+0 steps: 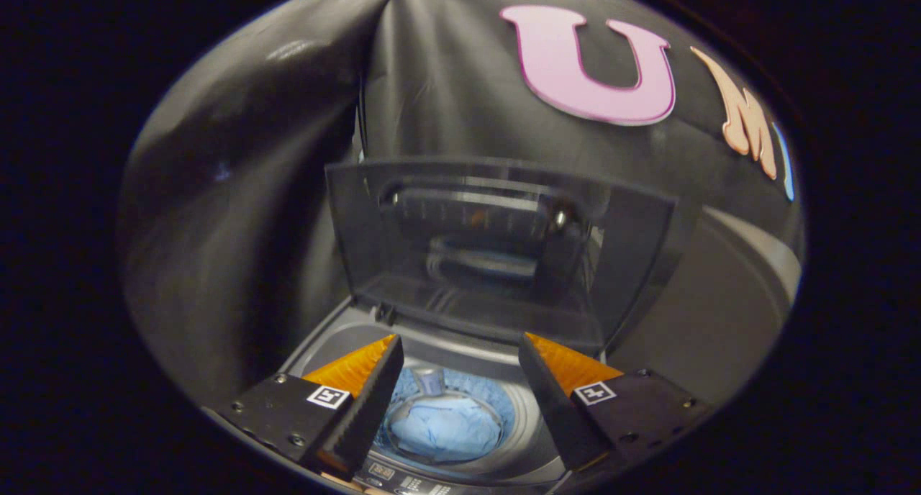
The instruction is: Put the clothes into the washing machine and then close the washing machine lid.
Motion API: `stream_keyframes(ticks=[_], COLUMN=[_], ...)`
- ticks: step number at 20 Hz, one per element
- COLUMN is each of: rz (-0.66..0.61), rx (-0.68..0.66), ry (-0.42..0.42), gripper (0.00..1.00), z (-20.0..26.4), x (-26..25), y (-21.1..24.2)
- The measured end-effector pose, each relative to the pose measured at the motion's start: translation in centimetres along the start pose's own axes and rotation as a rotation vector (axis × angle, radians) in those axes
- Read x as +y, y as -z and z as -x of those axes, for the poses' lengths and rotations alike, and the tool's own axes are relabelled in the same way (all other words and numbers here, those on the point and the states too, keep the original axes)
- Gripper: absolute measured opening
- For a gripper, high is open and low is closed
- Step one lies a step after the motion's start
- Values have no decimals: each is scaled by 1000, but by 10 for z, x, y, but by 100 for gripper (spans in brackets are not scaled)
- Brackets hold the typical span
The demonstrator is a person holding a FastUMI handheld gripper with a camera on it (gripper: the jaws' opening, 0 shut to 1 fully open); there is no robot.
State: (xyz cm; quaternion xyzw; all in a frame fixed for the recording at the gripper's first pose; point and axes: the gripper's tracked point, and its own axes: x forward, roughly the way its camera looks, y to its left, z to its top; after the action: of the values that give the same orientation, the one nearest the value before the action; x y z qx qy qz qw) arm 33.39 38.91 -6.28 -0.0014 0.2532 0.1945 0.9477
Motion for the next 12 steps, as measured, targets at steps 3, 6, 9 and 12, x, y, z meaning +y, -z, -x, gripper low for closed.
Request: stream_keyframes(ticks=[3, 6, 9, 12], rz=[-19, 19, 23, -9], rx=[-165, -302, -339, -333], ry=[41, 98, 187, 232], gripper=[97, 96, 96, 95], z=[13, 16, -2, -27], x=[-5, -13, -29, -45], y=[-71, -132, -157, -163])
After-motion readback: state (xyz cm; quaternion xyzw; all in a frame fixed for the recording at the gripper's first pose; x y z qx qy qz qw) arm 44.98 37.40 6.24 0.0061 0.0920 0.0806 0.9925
